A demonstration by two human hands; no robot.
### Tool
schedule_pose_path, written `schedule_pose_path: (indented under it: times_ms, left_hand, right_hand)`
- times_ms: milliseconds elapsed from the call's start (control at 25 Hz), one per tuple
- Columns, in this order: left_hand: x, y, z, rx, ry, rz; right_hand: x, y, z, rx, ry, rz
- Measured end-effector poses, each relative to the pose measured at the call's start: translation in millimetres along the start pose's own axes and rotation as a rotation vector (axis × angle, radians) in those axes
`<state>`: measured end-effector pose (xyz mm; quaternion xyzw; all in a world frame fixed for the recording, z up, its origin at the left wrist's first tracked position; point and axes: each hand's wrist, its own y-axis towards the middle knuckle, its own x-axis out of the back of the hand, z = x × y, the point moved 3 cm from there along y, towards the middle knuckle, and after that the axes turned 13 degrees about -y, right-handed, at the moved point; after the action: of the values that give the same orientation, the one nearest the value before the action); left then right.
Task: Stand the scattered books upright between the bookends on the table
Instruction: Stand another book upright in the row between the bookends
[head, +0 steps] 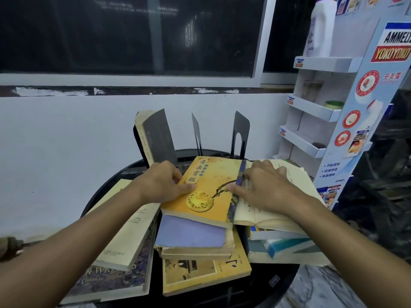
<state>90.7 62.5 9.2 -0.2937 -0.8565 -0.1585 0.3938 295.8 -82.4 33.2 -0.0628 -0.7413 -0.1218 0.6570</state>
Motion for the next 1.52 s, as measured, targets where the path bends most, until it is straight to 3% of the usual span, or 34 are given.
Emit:
schedule_pose_path:
  times_ms: [320, 480, 680, 1240, 1520]
  left_hand:
    - [6.0, -6.3, -0.5, -0.040, -0.040, 0.023]
    - [8.0, 12.2, 8.4, -0.106, -0.093, 0.184]
    - [0.4, 28.0, 23.2, -0.048, -0.163, 0.258]
    - [4.1, 18.6, 24.9, -0.215, -0.355, -0.013]
    - [28.8, -3.1, 3.1, -0.249, -0.569, -0.114]
  right_hand:
    - [0.7, 43.3, -20.8, 0.131, -0.022, 0.091]
    - [-5.0, 53.9, -29.0, 0.157, -0.024, 0.065]
    - [-13.6, 63.5, -33.6, 0.177, -0.034, 0.045]
    - [3.3, 53.6, -32.4, 0.181, 0.066, 0.010]
    - [37.4, 47.9, -24.3, 0.170, 0.318, -0.248]
